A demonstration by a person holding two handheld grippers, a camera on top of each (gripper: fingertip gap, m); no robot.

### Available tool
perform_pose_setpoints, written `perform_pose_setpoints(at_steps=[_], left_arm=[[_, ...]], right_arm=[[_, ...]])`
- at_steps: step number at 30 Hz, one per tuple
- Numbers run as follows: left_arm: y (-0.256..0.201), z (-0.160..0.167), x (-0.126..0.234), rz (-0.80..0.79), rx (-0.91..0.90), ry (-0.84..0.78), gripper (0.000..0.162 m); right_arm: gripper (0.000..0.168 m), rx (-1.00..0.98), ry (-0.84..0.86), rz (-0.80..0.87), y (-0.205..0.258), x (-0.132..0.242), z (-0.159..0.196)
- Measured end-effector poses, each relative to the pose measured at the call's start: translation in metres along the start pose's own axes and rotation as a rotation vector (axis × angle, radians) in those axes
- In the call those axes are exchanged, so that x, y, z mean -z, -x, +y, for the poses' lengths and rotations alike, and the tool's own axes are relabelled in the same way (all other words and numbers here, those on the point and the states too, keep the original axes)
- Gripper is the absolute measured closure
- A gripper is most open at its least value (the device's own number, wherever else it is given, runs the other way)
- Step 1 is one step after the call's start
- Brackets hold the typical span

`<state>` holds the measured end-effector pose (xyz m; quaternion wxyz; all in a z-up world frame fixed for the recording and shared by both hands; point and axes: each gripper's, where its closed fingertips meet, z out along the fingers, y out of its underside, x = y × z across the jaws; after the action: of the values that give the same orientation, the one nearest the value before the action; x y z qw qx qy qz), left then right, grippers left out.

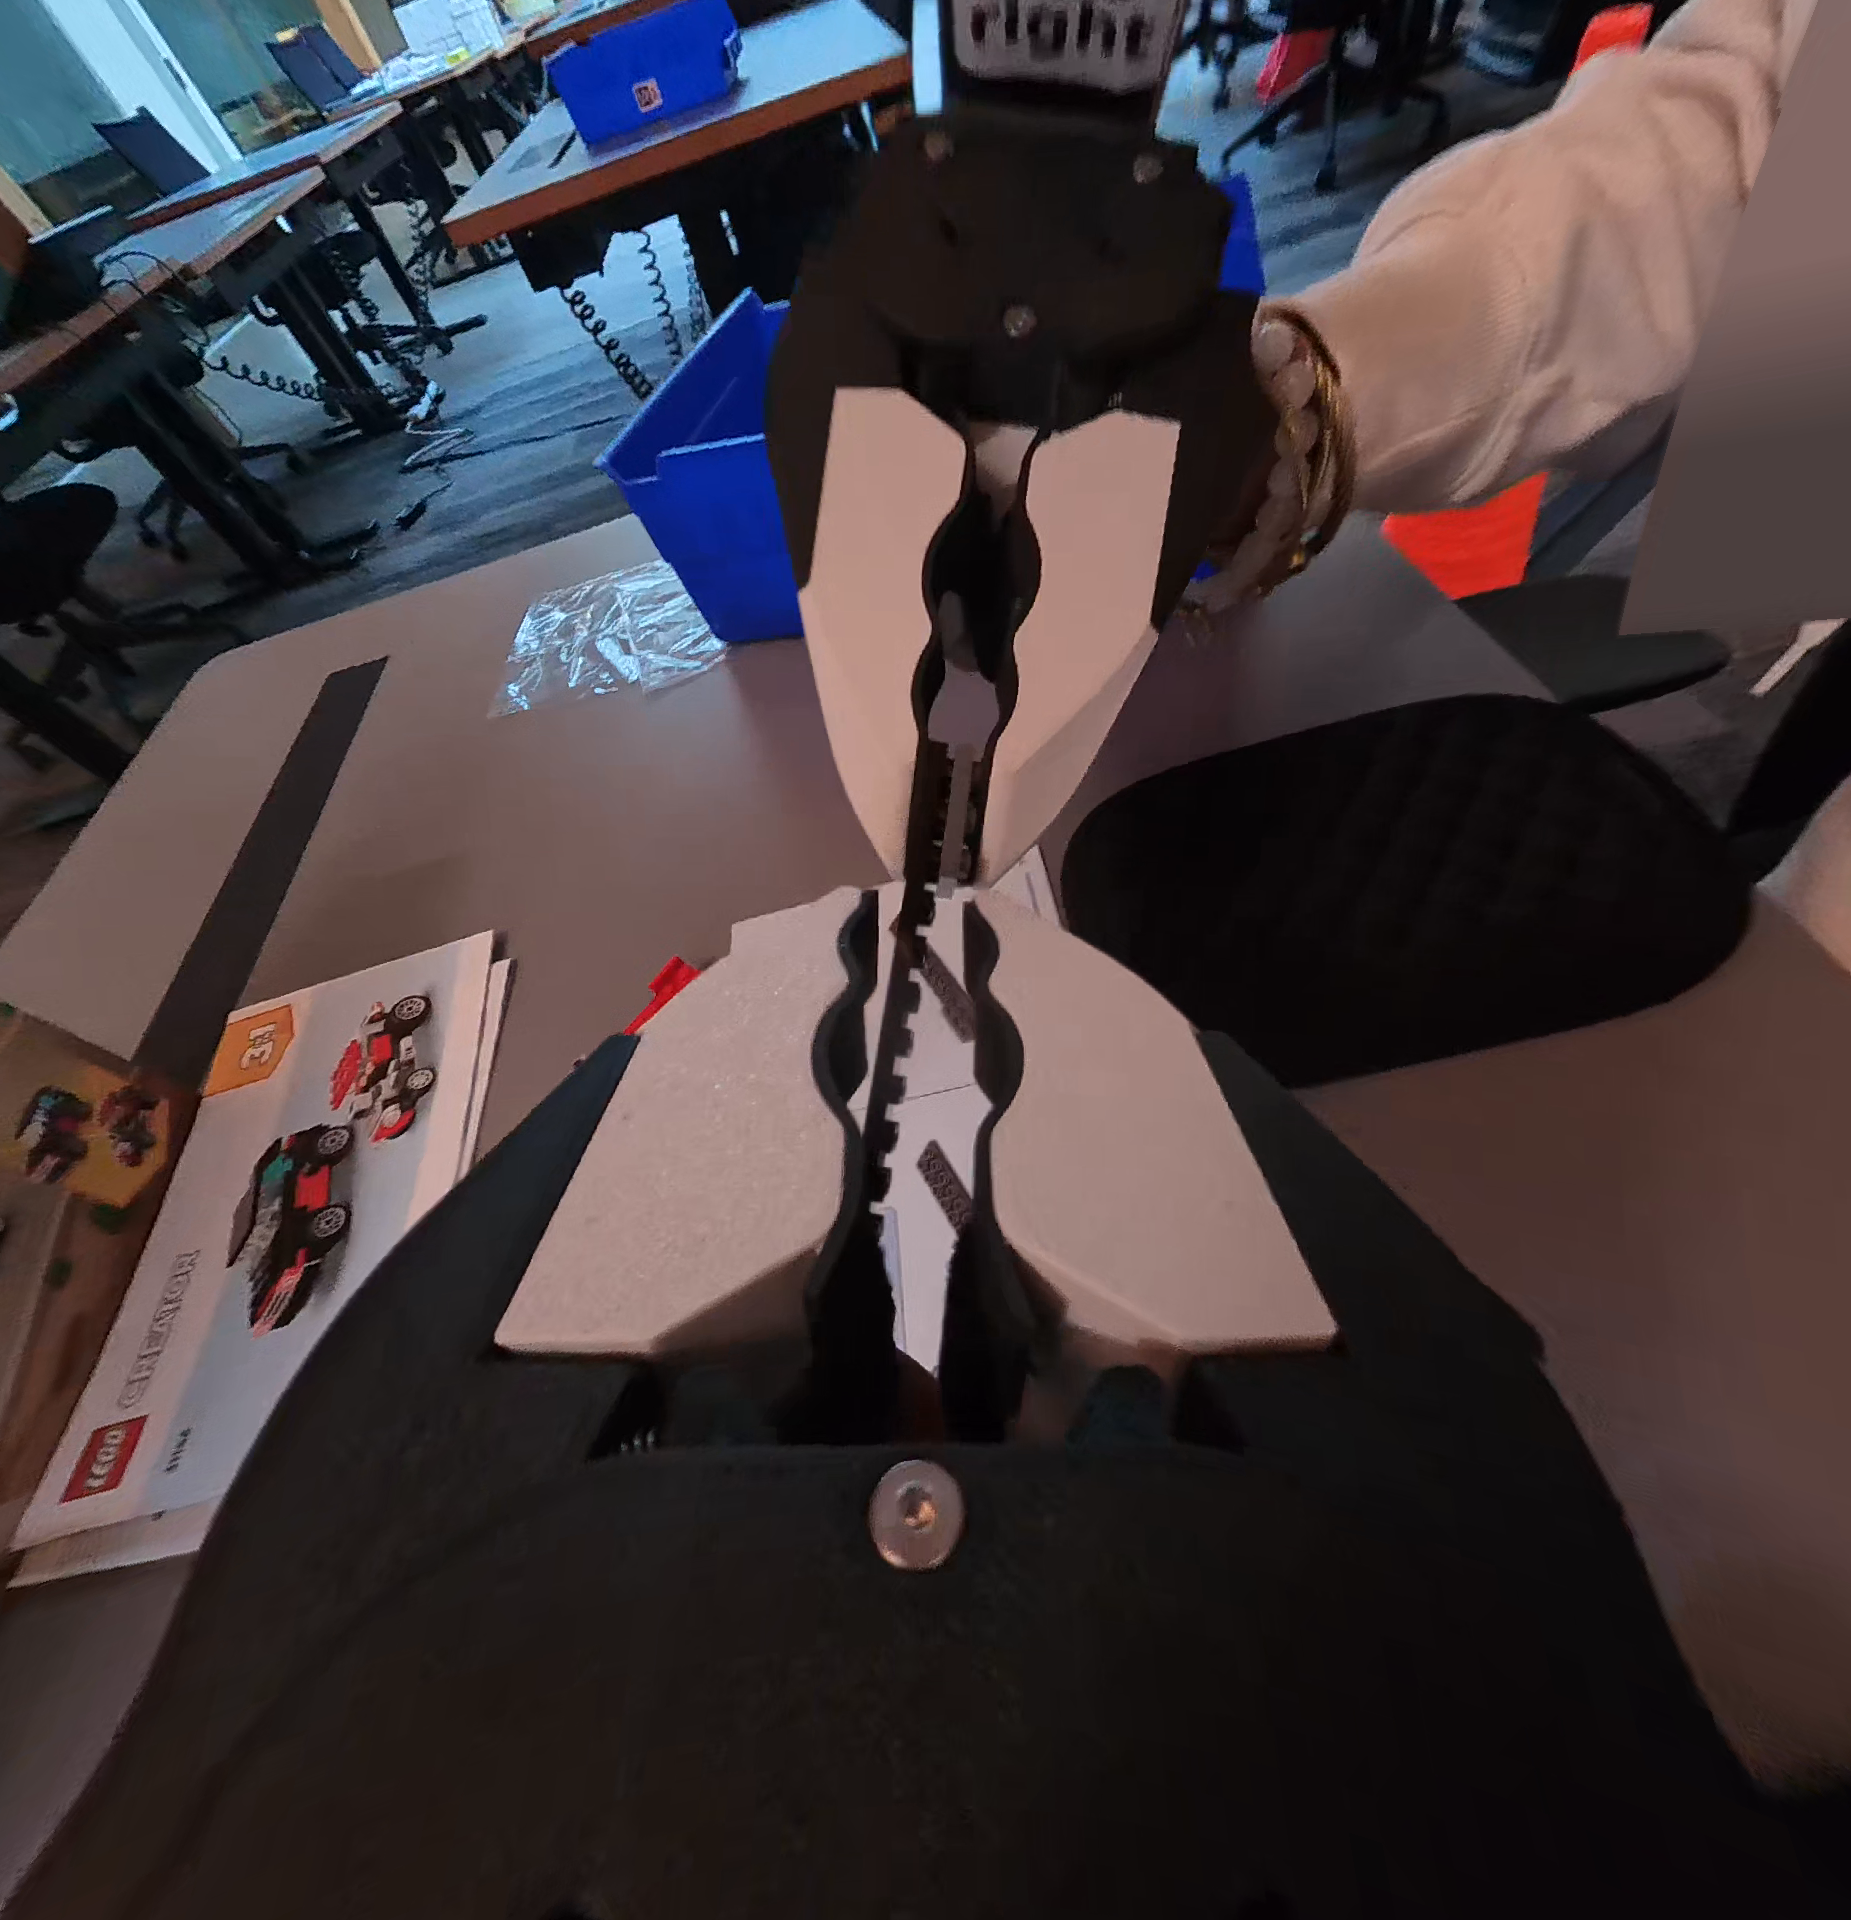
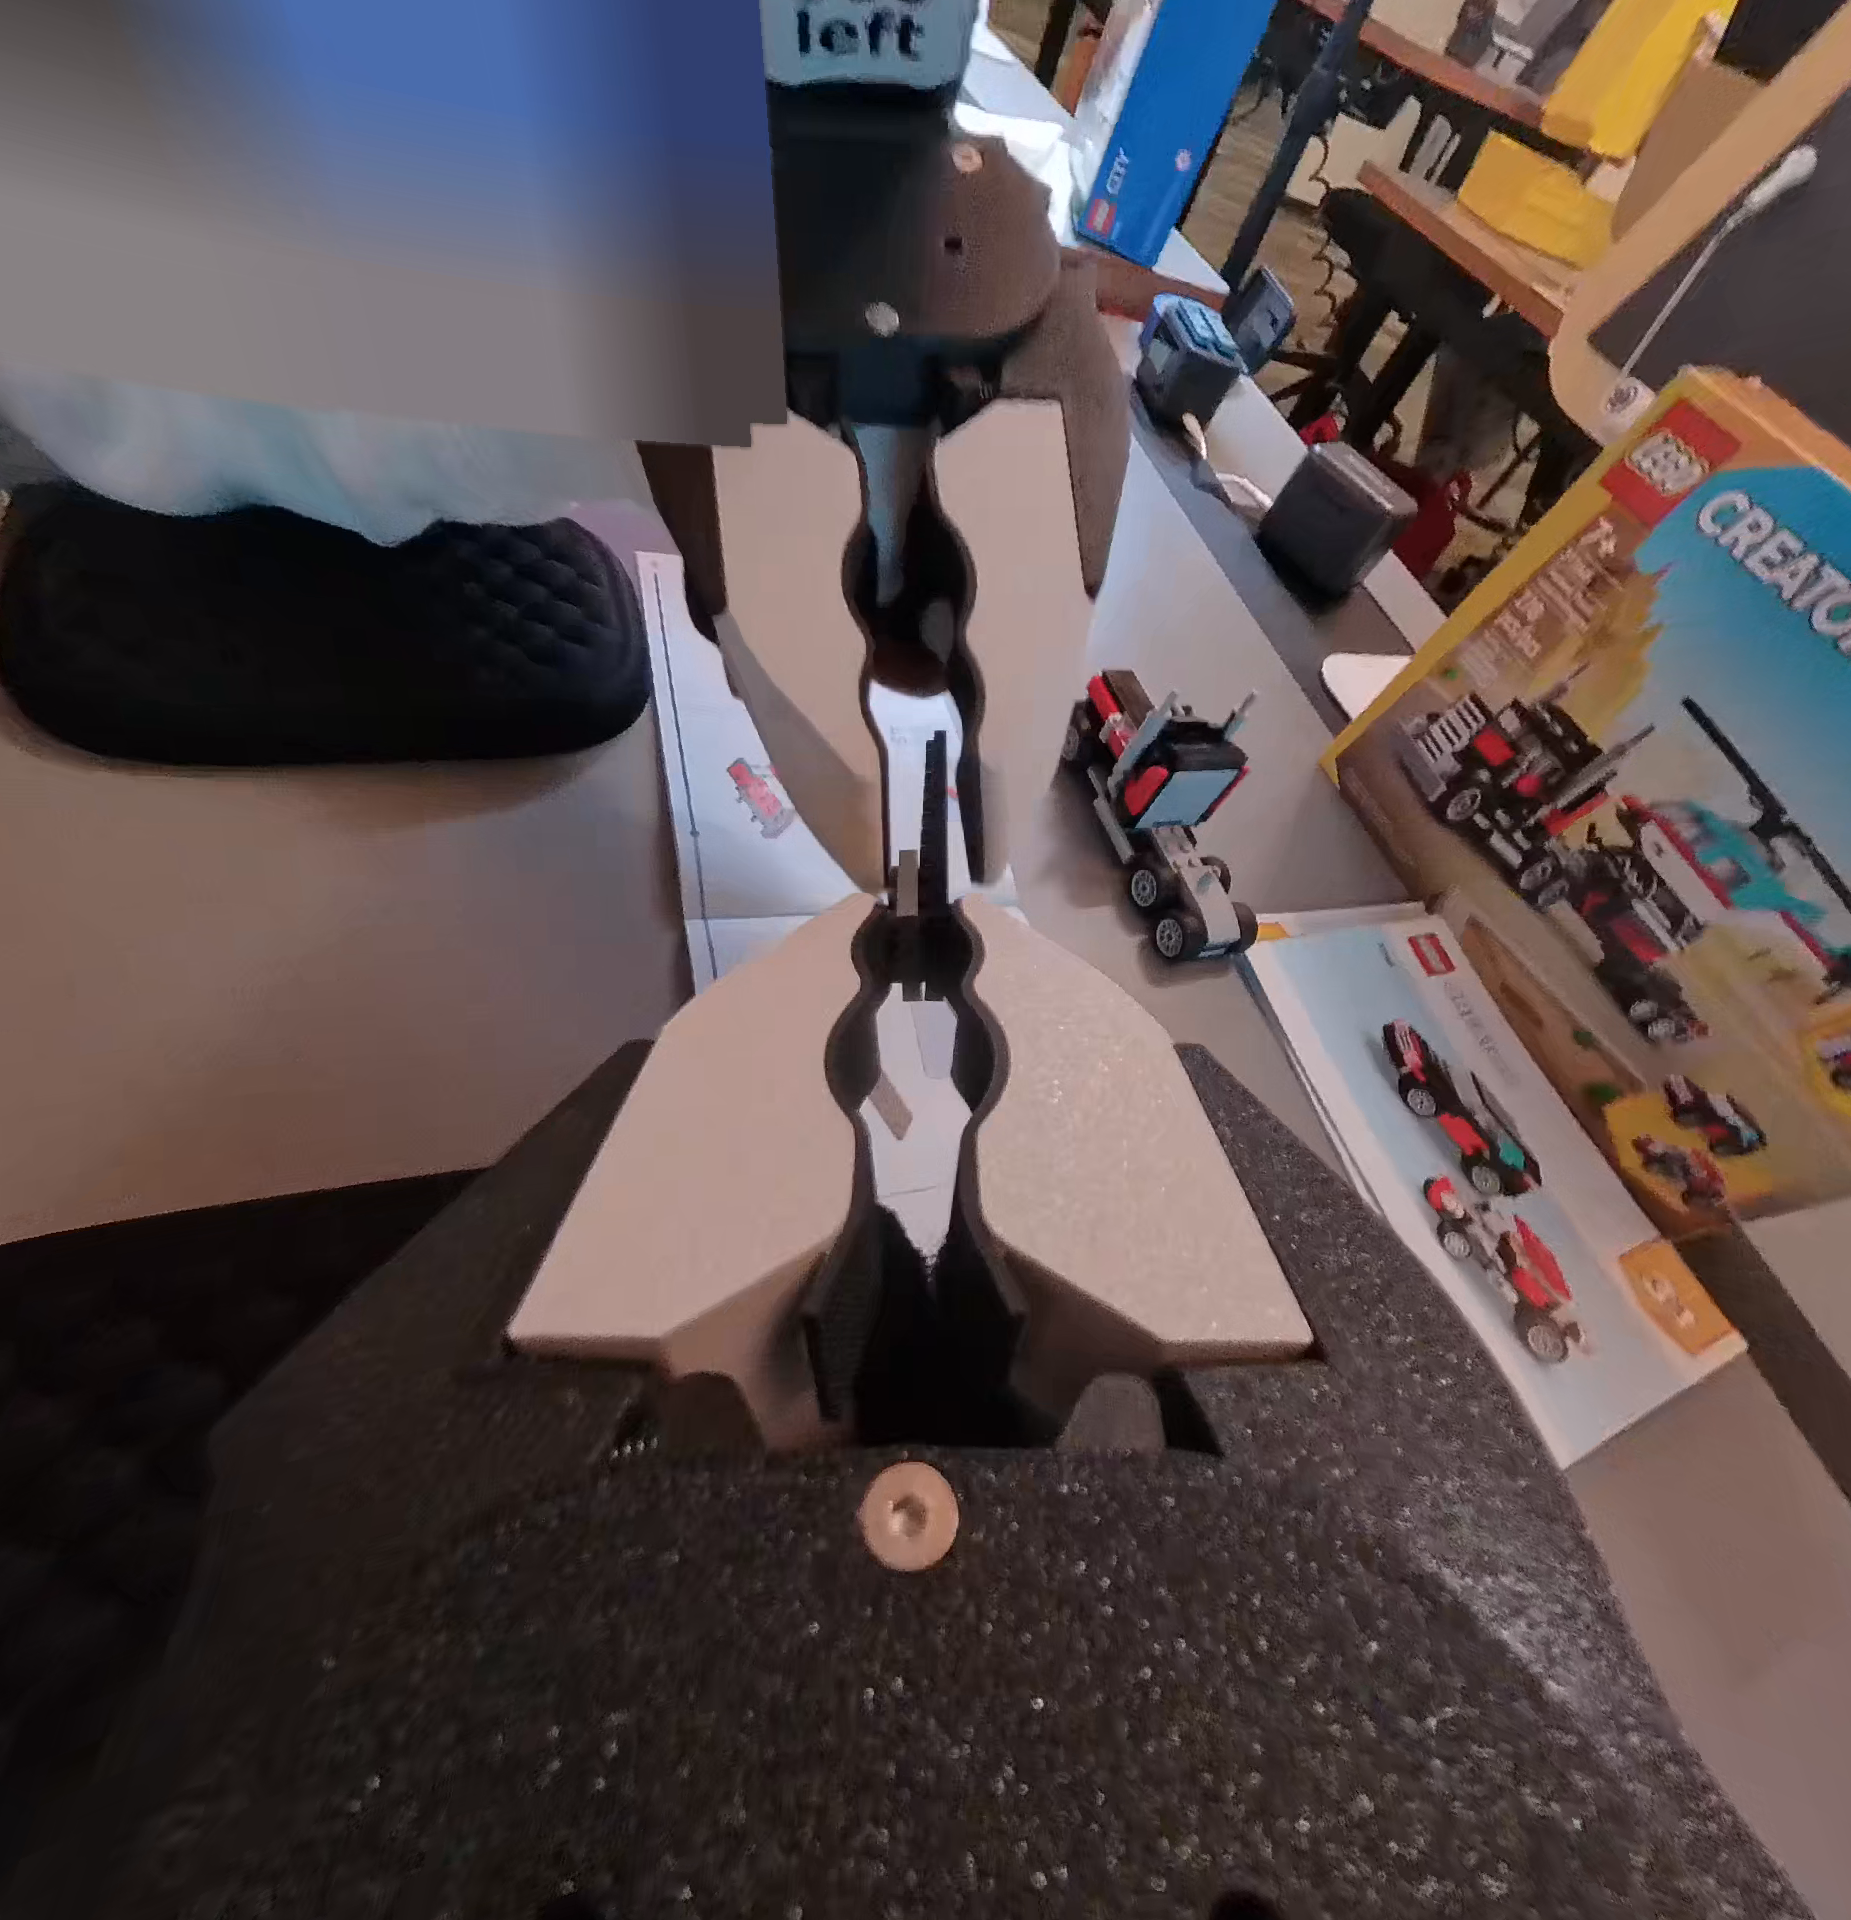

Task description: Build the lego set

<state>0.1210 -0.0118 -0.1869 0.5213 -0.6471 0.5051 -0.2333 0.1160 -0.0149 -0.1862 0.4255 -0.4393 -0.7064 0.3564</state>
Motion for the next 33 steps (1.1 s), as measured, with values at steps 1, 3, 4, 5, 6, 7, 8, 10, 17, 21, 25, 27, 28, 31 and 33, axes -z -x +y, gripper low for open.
perform_pose_setpoints(at_steps=[1,3,4,5,6,7,8,10,17,21,25,27,28,31,33], left_arm=[[0.000,0.003,-0.002,-0.005,-0.020,0.014,0.148],[-0.003,0.005,-0.003,-0.005,-0.062,0.022,0.151],[-0.003,0.006,-0.002,-0.008,-0.080,0.022,0.152],[-0.004,0.006,-0.001,-0.008,-0.092,0.014,0.153],[-0.005,0.006,0.000,-0.005,-0.094,0.005,0.154],[-0.006,0.006,0.001,-0.002,-0.093,0.001,0.155],[-0.007,0.007,0.001,-0.002,-0.101,0.007,0.155],[-0.009,0.012,0.000,-0.025,-0.143,0.038,0.156],[-0.015,0.021,-0.002,-0.084,-0.305,0.122,0.156],[-0.018,0.022,0.002,-0.009,-0.223,0.098,0.143],[-0.023,0.020,0.006,0.046,-0.158,0.052,0.138],[-0.021,0.022,0.006,0.024,-0.176,0.060,0.140],[-0.019,0.022,0.006,0.003,-0.184,0.057,0.140],[-0.013,0.020,0.007,-0.032,-0.192,0.036,0.144],[-0.016,0.020,0.007,-0.011,-0.180,0.037,0.149]], right_arm=[[0.158,0.016,-0.004,-0.006,0.001,-0.001,-0.002],[0.158,0.062,0.023,-0.009,0.002,-0.004,0.000],[0.158,0.075,0.021,-0.010,0.003,-0.005,0.000],[0.158,0.082,0.012,-0.014,0.004,-0.006,-0.001],[0.158,0.088,0.004,-0.018,0.006,-0.006,-0.002],[0.158,0.093,0.003,-0.020,0.007,-0.007,-0.001],[0.158,0.103,0.009,-0.020,0.008,-0.008,0.000],[0.158,0.115,0.025,-0.021,0.010,-0.010,0.005],[0.158,0.096,0.019,-0.075,0.018,-0.013,0.011],[0.158,0.194,0.044,-0.036,0.015,-0.015,0.009],[0.158,0.262,0.074,-0.040,0.016,-0.017,0.006],[0.158,0.291,0.093,-0.036,0.016,-0.018,0.008],[0.158,0.295,0.093,-0.038,0.017,-0.018,0.008],[0.158,0.311,0.101,-0.025,0.017,-0.020,0.011],[0.158,0.308,0.100,-0.020,0.018,-0.020,0.011]])
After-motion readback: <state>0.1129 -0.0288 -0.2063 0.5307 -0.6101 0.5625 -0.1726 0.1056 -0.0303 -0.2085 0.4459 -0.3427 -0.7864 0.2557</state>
